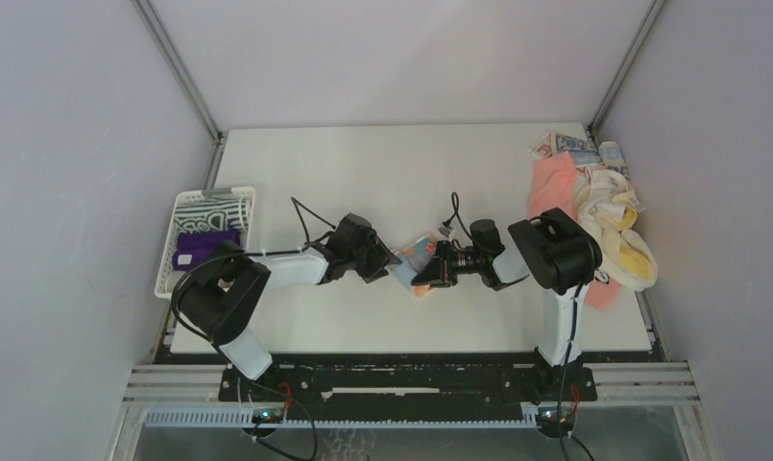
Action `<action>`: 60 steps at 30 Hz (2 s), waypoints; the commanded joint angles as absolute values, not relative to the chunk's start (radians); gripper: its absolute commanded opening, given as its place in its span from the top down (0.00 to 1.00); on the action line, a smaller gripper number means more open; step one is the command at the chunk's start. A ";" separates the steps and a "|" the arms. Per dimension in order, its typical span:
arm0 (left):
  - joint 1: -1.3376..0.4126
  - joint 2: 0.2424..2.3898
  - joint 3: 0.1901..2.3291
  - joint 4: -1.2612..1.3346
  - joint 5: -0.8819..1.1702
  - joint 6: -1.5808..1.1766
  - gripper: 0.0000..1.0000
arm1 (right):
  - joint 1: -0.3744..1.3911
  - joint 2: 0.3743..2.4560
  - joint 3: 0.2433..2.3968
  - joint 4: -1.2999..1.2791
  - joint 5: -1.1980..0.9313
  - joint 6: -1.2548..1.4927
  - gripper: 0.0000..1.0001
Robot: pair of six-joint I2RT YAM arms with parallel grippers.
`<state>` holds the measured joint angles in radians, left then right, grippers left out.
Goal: Roll the towels
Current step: Roll the towel at the center of the board.
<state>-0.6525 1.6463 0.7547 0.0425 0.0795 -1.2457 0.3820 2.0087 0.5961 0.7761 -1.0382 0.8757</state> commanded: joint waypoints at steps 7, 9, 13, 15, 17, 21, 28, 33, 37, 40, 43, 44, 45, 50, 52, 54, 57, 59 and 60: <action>-0.701 1.709 0.794 0.038 0.065 -1.203 0.66 | 0.393 1.866 0.626 0.506 -0.942 0.726 0.63; -0.701 1.705 0.784 0.024 0.050 -1.195 0.67 | 0.395 1.788 0.661 0.382 -0.914 0.657 0.57; -0.701 1.690 0.775 0.004 0.030 -1.186 0.67 | 0.389 1.638 0.716 0.143 -0.822 0.534 0.53; -0.702 1.685 0.773 -0.002 0.024 -1.181 0.67 | 0.384 1.589 0.734 0.034 -0.748 0.486 0.53; -0.703 1.679 0.774 -0.012 0.017 -1.176 0.67 | 0.382 1.570 0.747 -0.032 -0.691 0.448 0.53; -0.703 1.651 0.772 -0.049 -0.011 -1.158 0.67 | 0.387 1.644 0.792 -0.069 -0.643 0.405 0.55; -0.701 1.572 0.737 -0.122 -0.080 -1.120 0.67 | 0.442 1.879 0.993 -0.106 -0.595 0.351 0.57; -0.686 1.542 0.706 -0.162 -0.112 -1.107 0.67 | 0.471 1.996 1.153 -0.164 -0.571 0.311 0.57; -0.664 1.542 0.706 -0.181 -0.121 -1.097 0.67 | 0.486 2.005 1.227 -0.211 -0.569 0.254 0.57; -0.661 1.559 0.740 -0.211 -0.121 -1.094 0.68 | 0.517 1.918 1.210 -0.235 -0.542 0.182 0.56; -0.661 1.581 0.771 -0.234 -0.116 -1.095 0.68 | 0.553 1.766 1.142 -0.230 -0.479 0.129 0.53; -0.661 1.587 0.781 -0.242 -0.114 -1.094 0.68 | 0.569 1.720 1.113 -0.222 -0.446 0.109 0.52; -0.661 1.591 0.791 -0.253 -0.115 -1.092 0.68 | 0.591 1.672 1.086 -0.214 -0.409 0.085 0.51; -0.660 1.601 0.817 -0.288 -0.111 -1.085 0.68 | 0.730 1.509 0.948 -0.177 -0.196 -0.033 0.47; -0.660 1.605 0.821 -0.295 -0.109 -1.082 0.67 | 0.797 1.467 0.903 -0.147 -0.113 -0.071 0.46; -0.659 1.606 0.823 -0.297 -0.103 -1.082 0.67 | 0.870 1.441 0.863 -0.105 -0.027 -0.109 0.44; -0.657 1.609 0.824 -0.296 -0.097 -1.083 0.67 | 0.935 1.438 0.812 -0.015 0.039 -0.136 0.43; -0.655 1.613 0.825 -0.297 -0.091 -1.082 0.67 | 0.965 1.450 0.781 0.042 0.079 -0.148 0.42; -0.655 1.615 0.826 -0.297 -0.089 -1.083 0.67 | 0.984 1.462 0.772 0.064 0.103 -0.168 0.42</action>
<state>-0.6621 1.5852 0.8028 -0.2096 -0.0826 -1.1286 0.9421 1.4544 0.7998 -0.0834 -0.0509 -0.0864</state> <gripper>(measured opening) 0.329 0.576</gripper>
